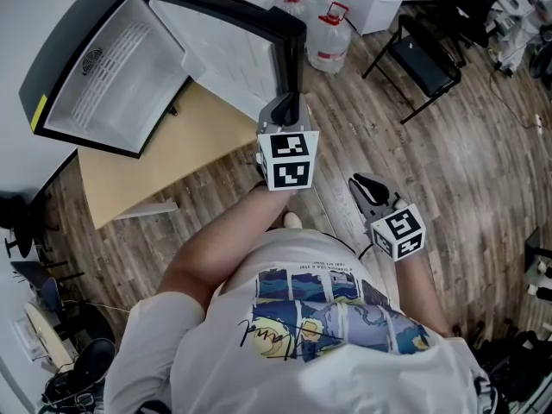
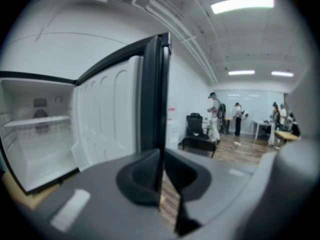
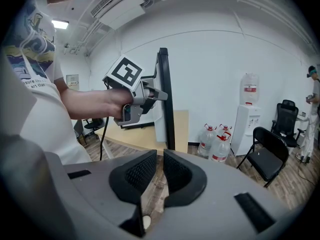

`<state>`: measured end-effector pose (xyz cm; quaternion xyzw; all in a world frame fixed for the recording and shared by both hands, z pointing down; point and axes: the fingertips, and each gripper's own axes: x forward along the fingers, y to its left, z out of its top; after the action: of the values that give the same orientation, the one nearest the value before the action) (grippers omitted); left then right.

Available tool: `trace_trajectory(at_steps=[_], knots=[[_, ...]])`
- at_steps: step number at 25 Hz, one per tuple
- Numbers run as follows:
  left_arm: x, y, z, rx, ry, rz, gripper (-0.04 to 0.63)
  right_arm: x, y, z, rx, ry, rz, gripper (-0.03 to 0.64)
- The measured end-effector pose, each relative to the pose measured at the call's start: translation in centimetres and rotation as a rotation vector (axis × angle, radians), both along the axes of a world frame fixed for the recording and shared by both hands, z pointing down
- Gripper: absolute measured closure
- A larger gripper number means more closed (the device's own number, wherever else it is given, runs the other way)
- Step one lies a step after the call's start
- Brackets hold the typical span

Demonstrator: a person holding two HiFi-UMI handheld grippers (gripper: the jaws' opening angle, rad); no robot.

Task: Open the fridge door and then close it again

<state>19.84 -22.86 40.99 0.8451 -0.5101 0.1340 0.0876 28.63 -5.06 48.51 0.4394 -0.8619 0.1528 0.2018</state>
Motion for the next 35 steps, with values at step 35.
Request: trace_trajectory(at_steps=[35], knots=[[-3.2, 3.0, 0.1, -0.002, 0.051, -0.027, 0.555, -2.5, -1.1, 0.9, -0.03, -0.002, -0.115, 0.577]])
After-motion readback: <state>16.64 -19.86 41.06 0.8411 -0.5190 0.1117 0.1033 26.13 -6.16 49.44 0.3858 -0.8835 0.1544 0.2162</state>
